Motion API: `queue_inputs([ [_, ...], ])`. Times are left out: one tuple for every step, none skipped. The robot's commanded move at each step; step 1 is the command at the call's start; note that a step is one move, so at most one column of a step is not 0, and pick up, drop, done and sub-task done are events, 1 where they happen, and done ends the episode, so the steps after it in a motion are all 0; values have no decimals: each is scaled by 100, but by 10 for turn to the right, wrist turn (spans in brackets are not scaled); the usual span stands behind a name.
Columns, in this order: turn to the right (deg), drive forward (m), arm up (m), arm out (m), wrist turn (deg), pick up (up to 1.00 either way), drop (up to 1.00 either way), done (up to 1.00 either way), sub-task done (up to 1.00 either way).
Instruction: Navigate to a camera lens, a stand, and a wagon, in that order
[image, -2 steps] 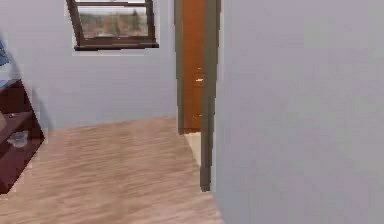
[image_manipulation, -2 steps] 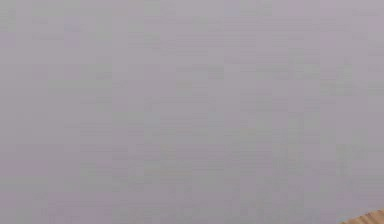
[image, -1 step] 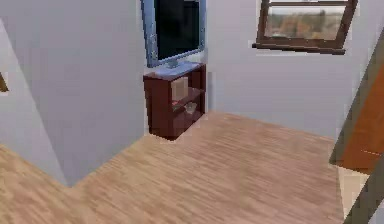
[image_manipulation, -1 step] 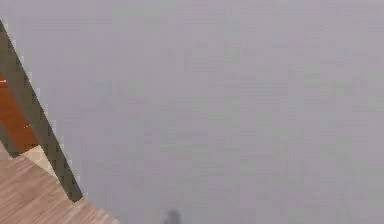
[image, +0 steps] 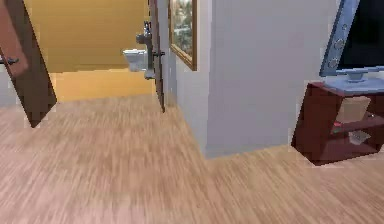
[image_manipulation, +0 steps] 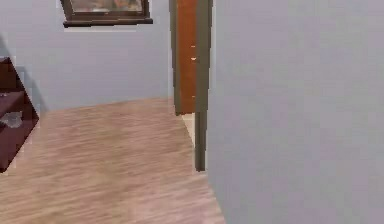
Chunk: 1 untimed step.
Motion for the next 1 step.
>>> queue_inputs([
  [-300, 0, 0, 0, 0, 0, 0, 0, 0],
])
